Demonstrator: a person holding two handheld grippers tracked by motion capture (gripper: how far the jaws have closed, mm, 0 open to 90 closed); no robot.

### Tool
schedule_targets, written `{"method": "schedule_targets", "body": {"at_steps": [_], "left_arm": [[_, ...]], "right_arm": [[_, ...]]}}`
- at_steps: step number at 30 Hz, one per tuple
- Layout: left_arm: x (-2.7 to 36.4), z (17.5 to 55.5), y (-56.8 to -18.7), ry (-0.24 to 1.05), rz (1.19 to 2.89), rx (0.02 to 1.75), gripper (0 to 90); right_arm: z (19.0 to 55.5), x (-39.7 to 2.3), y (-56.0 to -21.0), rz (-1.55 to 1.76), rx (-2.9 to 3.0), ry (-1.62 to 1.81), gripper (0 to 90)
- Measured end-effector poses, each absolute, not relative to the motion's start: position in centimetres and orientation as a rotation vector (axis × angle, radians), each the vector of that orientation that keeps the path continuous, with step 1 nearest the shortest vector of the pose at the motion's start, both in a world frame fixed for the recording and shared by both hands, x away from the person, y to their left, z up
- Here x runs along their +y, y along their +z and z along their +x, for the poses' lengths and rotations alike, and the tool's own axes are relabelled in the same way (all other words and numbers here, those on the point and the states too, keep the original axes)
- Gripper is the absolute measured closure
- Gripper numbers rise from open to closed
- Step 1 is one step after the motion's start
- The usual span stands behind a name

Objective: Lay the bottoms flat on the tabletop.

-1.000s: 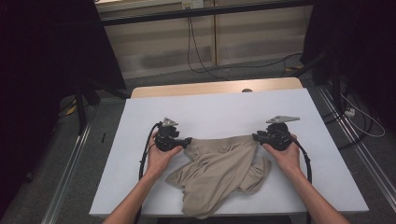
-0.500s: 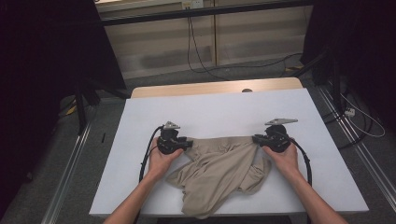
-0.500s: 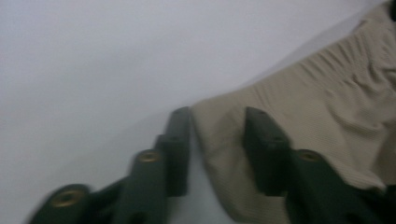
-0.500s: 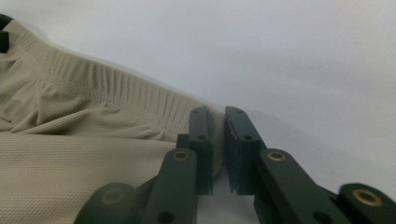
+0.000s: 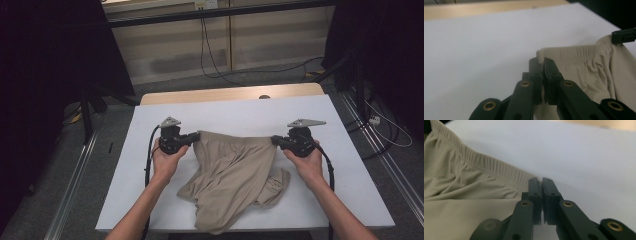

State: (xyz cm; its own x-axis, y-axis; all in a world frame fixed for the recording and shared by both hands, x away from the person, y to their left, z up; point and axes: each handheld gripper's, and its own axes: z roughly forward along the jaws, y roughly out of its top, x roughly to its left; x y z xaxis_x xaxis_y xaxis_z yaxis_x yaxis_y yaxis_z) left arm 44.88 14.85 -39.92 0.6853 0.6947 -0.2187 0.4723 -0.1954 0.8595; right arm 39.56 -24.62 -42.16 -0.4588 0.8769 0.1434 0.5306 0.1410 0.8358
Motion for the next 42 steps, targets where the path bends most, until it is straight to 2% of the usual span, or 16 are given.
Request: {"method": "schedule_targets", "body": {"at_steps": [5, 11, 28, 31, 38, 42], "left_arm": [[15.2, 44.8, -36.7, 0.364, 1.81, 0.874, 86.7], [16.5, 44.7, -32.6, 0.424, 1.724, 0.834, 86.7], [16.3, 46.9, -25.0, 0.503, 1.58, 0.779, 86.7], [16.2, 47.5, -25.6, 0.502, 1.61, 0.799, 86.7], [16.3, 49.3, -29.5, 0.437, 1.63, 0.845, 86.6], [15.8, 50.4, -31.5, 0.441, 1.669, 0.884, 86.6]], "right_arm": [[40.2, -24.4, -38.7, 1.278, 1.986, 1.312, 86.5], [40.8, -24.2, -34.2, 1.189, 1.903, 1.404, 86.4], [43.5, -23.6, -22.2, 1.03, 1.738, 1.407, 86.3], [44.0, -23.7, -22.9, 1.043, 1.742, 1.413, 86.3], [46.3, -24.1, -28.7, 1.122, 1.817, 1.414, 86.0], [47.5, -24.1, -30.7, 1.158, 1.826, 1.398, 86.0]]}}
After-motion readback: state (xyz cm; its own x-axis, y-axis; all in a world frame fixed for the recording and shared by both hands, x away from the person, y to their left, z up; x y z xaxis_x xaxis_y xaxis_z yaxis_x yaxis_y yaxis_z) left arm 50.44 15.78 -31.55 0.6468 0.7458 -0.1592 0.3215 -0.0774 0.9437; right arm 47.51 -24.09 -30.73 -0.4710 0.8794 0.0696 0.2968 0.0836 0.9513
